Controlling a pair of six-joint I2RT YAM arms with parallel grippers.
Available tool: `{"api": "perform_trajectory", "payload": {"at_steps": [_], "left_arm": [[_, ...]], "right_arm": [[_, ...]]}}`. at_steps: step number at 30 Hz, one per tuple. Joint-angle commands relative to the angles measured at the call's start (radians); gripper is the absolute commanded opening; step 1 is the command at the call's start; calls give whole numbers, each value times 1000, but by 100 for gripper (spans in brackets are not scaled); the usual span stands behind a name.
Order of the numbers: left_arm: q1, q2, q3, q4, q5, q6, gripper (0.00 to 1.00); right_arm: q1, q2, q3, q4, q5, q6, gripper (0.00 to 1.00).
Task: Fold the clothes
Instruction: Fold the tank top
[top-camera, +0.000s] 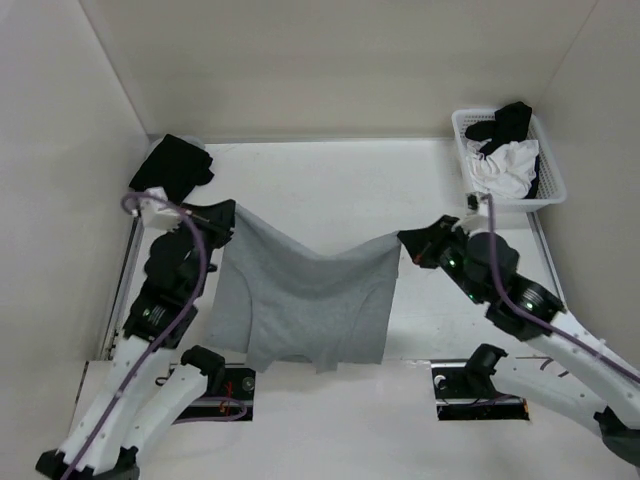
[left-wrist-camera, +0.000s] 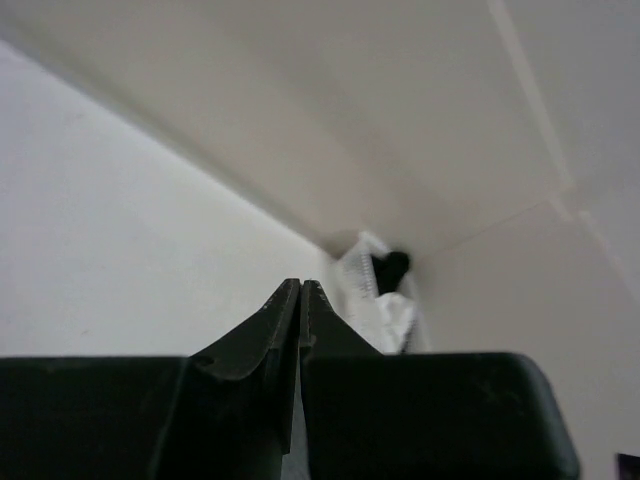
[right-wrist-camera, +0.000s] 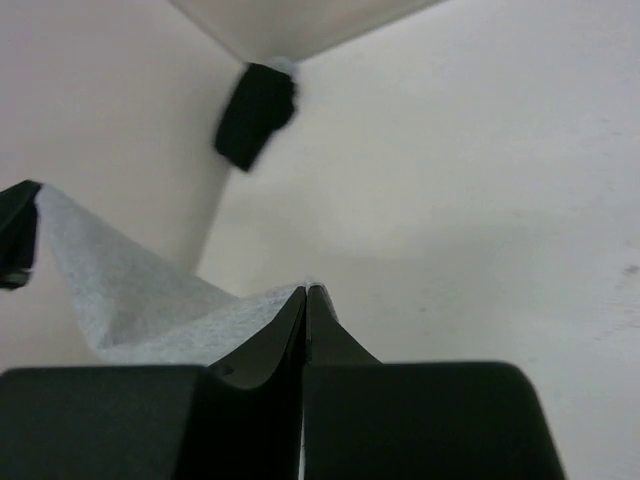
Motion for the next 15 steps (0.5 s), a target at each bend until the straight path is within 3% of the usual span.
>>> {"api": "perform_trajectory", "payload": {"at_steps": [1,7,12,15], "left_arm": [[79,155,-82,33,10,34,0],[288,636,-122,331,145,-24,0],[300,997,115,402,168,-44,0],[307,1102,254,368,194,-41,0]], "right_arm": [[-169,102,-59,134,-154,-30,0],[-506,482,-66,389,-449,-4,0],[-619,844,127,449,-502,3,0],[-652,967,239,443,-512,7,0]]}}
